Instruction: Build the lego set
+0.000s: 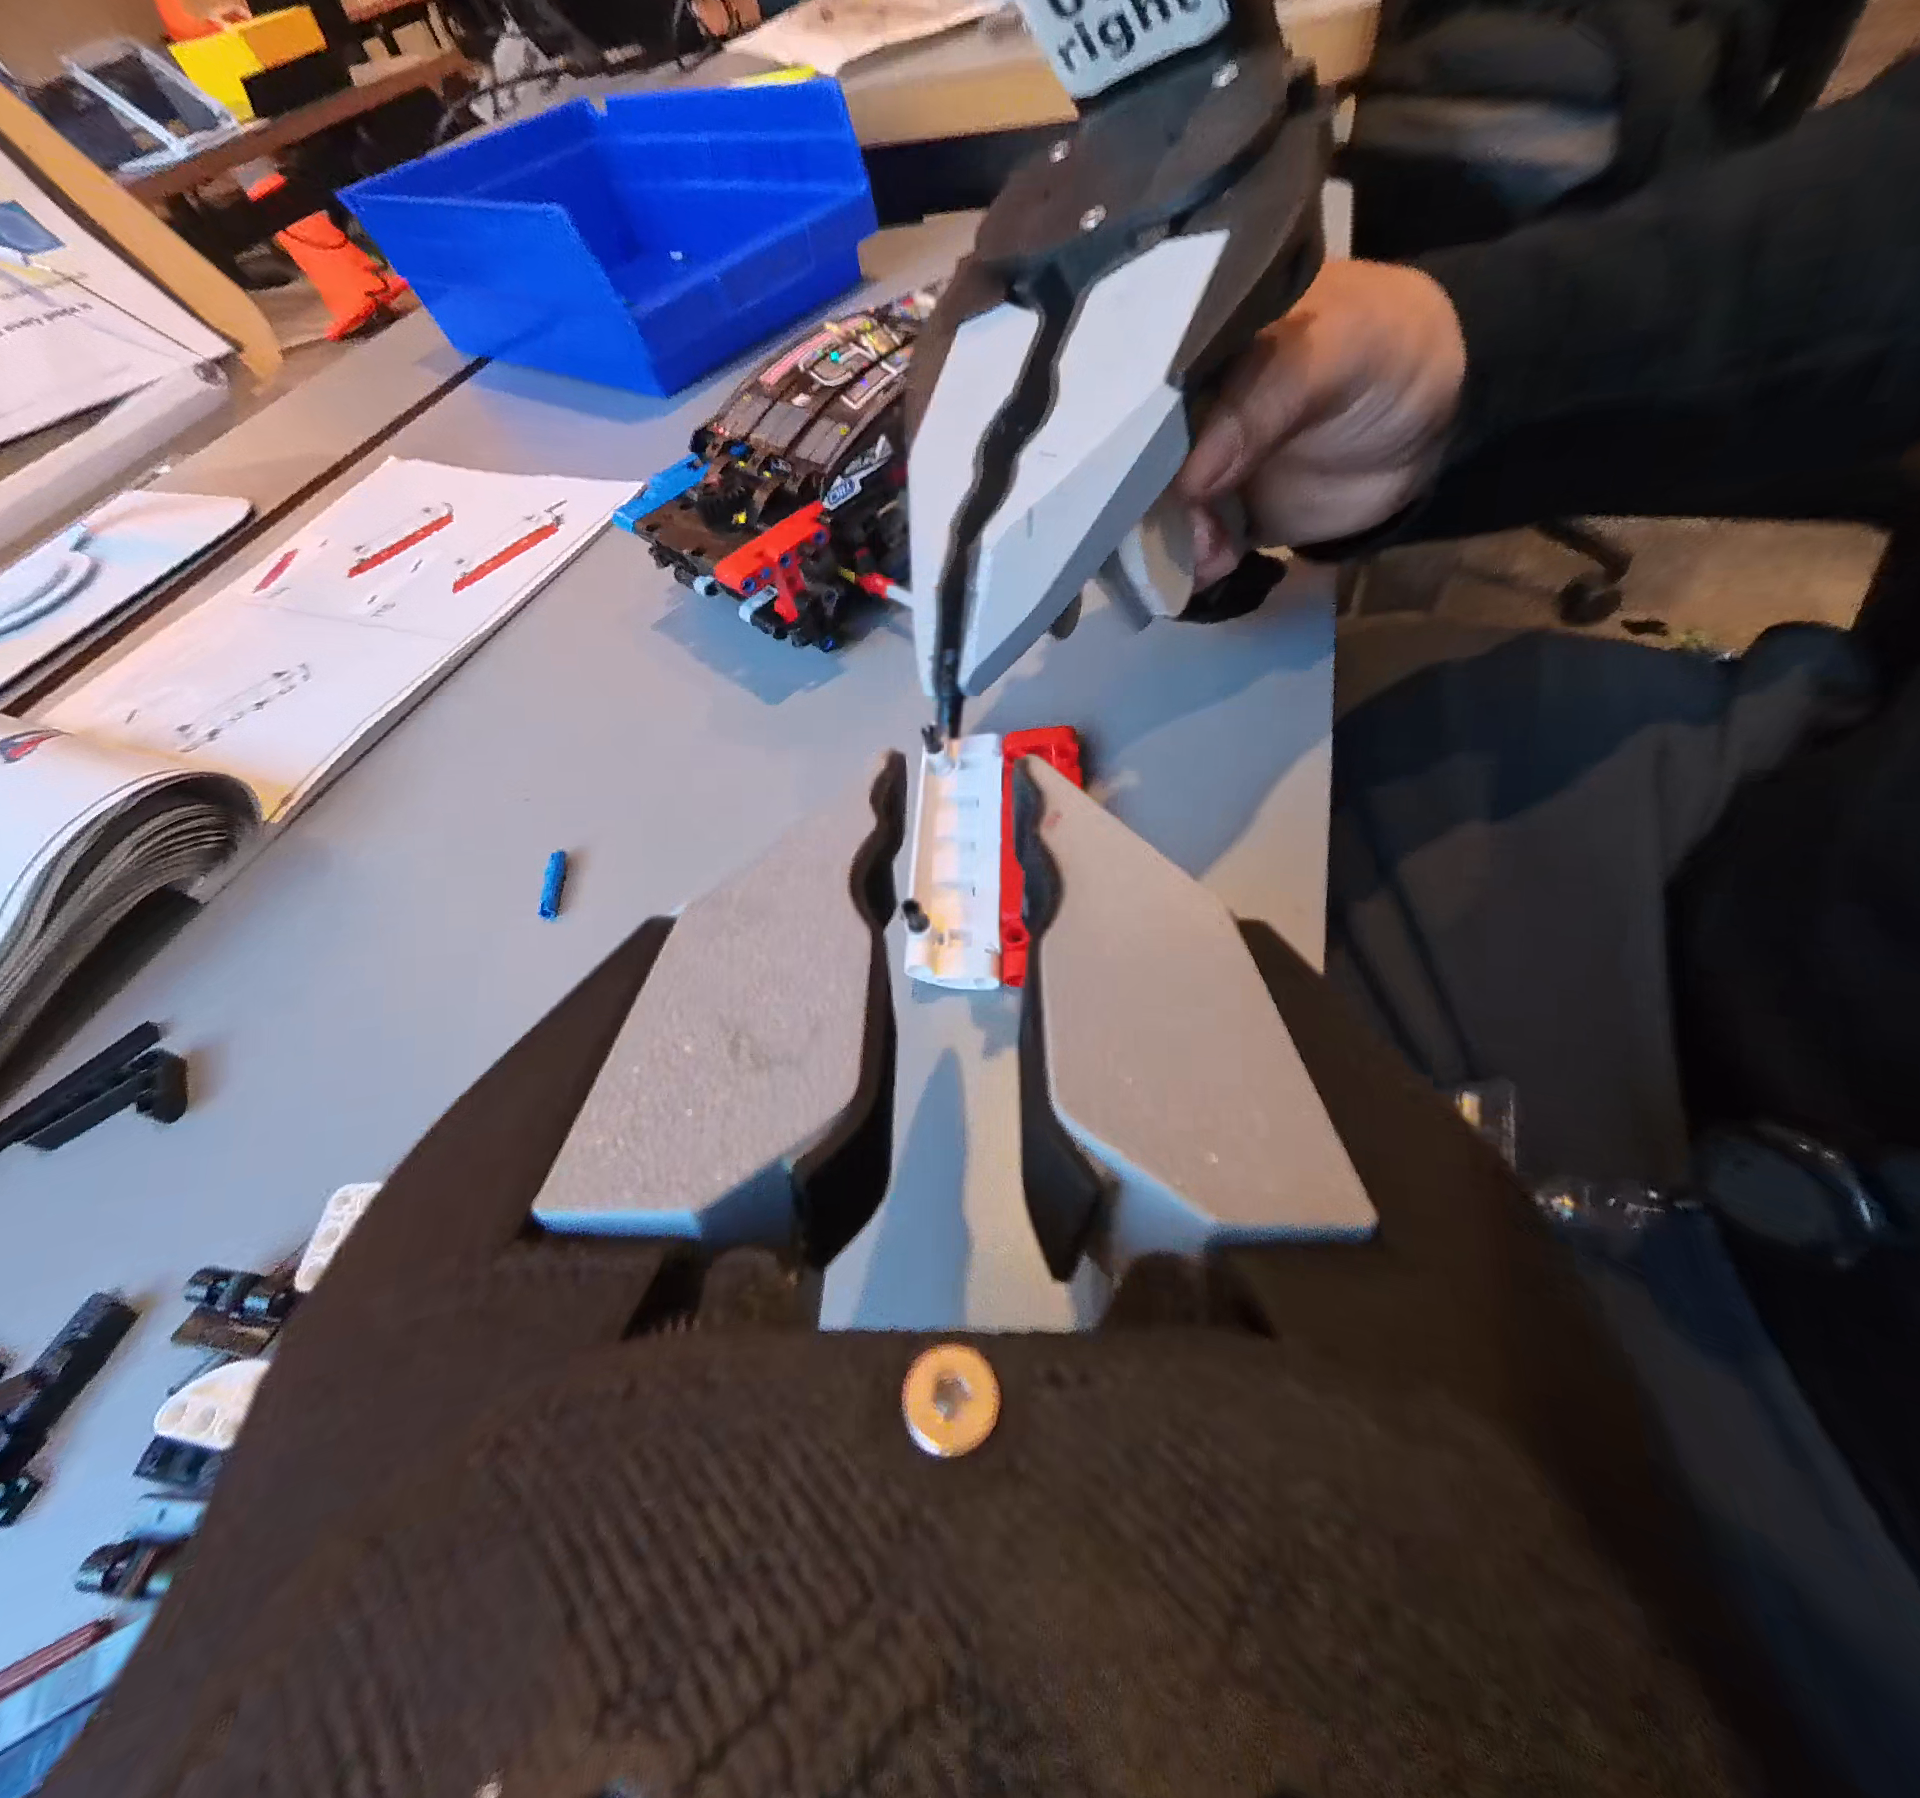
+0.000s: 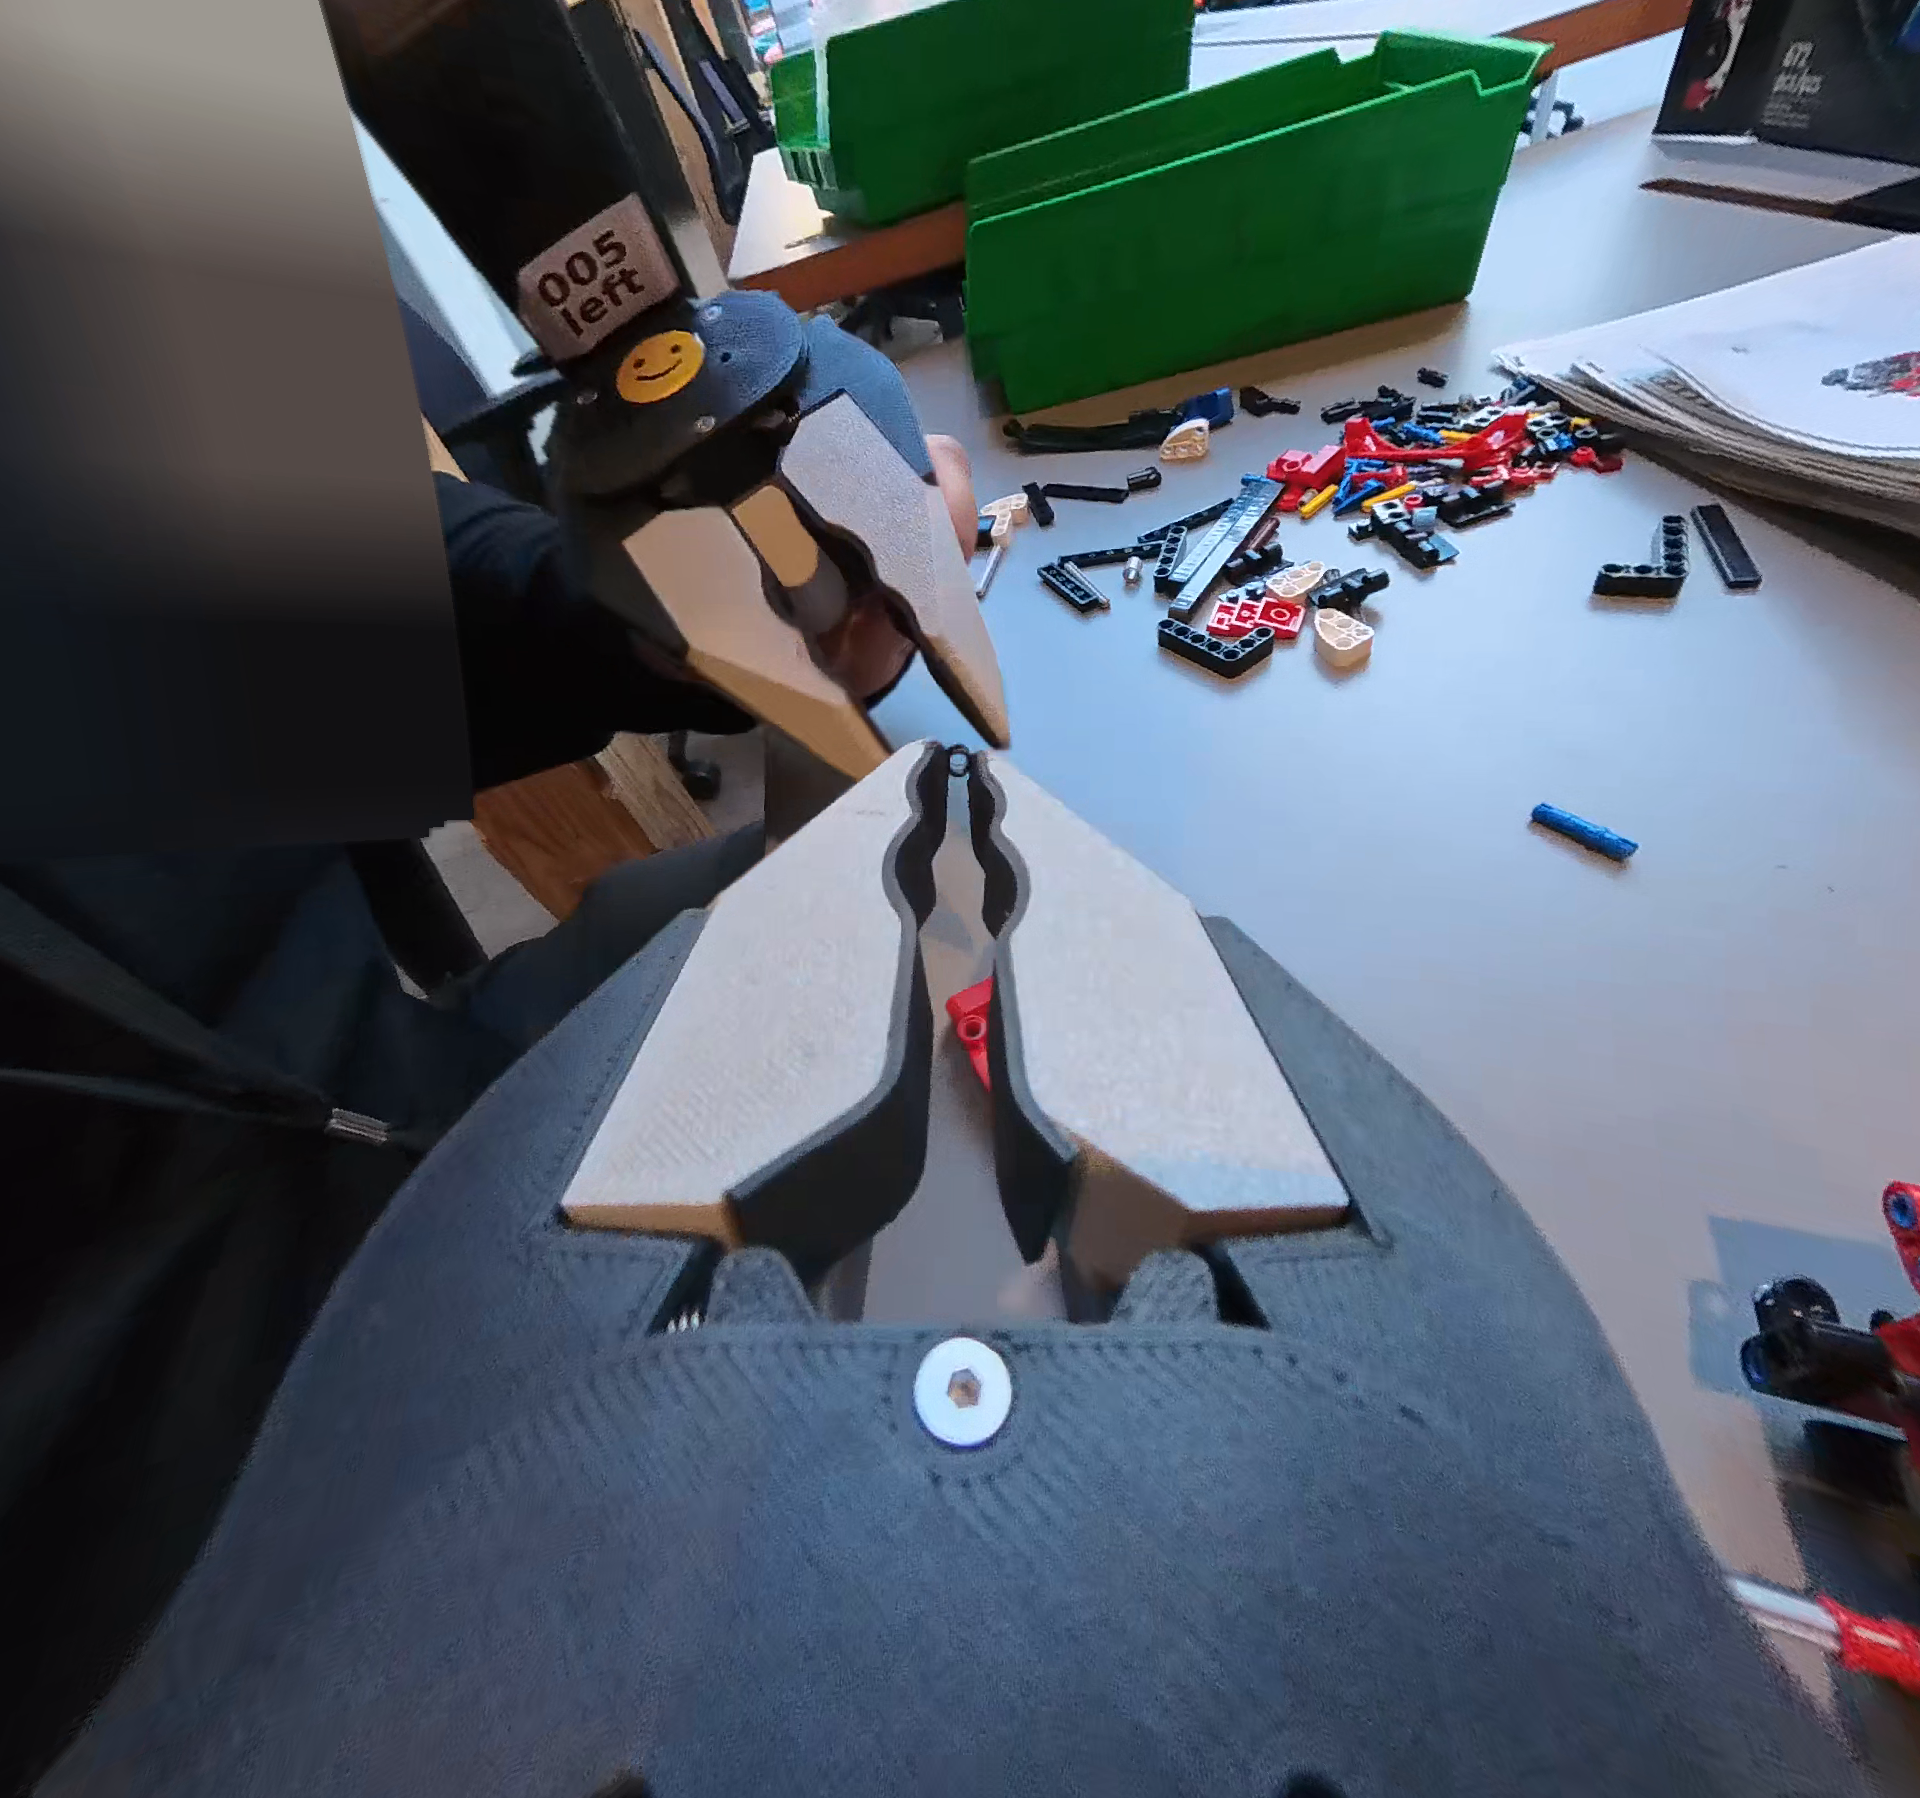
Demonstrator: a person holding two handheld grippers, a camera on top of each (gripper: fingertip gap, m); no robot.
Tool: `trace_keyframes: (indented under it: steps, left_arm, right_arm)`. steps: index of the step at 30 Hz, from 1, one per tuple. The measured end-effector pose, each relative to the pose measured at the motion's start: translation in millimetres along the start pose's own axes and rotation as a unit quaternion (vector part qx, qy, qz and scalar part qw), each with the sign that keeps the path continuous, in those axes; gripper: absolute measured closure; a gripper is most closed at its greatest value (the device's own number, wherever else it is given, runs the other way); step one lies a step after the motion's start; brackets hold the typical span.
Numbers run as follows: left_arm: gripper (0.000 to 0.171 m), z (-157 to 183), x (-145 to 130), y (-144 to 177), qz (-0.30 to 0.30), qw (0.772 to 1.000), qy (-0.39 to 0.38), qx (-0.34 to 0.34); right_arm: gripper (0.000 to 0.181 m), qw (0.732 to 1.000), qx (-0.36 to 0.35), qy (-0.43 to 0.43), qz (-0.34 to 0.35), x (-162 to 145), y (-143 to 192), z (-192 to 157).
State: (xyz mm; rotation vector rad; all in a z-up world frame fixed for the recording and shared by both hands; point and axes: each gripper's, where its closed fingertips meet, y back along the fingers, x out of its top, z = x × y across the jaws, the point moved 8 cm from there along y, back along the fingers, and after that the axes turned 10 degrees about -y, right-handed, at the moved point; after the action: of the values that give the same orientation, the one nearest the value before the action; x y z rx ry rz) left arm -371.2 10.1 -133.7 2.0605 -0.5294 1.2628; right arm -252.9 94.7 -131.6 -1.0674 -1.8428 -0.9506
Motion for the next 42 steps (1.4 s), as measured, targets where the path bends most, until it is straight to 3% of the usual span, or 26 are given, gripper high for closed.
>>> trace_keyframes:
  steps: [2, 8, 11, 24, 30, 37, 42]
  left_arm:
    - [0.163, -3, -1, 3, 0.008, 1.000, -0.002, 0.006]
    - [0.157, 4, 4, 3, 0.026, 0.998, -0.052, 0.018]
    - [0.164, 7, 6, 4, 0.036, 0.996, -0.072, 0.024]
    - [0.171, 8, 8, 7, 0.044, 0.995, -0.085, 0.034]
    - [0.171, 9, 7, 6, 0.006, 0.993, -0.111, 0.045]
    - [0.171, 9, -10, -6, -0.048, 0.994, -0.096, 0.011]
    - [0.171, 12, -16, -12, -0.080, 0.991, -0.107, 0.010]
  right_arm:
    - [0.180, 1.000, -0.002, 0.016, 0.003, -1, 0, 0]
    - [0.180, 0.999, 0.009, 0.044, 0.023, -2, -2, -5]
    - [0.180, 0.998, 0.019, 0.049, 0.030, -2, 0, -7]
    - [0.180, 0.997, 0.026, 0.052, 0.043, -5, 1, -10]
    - [0.180, 0.997, -0.003, 0.072, 0.010, -6, -1, -9]
    - [0.180, 0.989, -0.053, 0.112, -0.078, -14, -7, -3]
    - [0.180, 0.987, -0.061, 0.089, -0.123, -19, -11, 4]
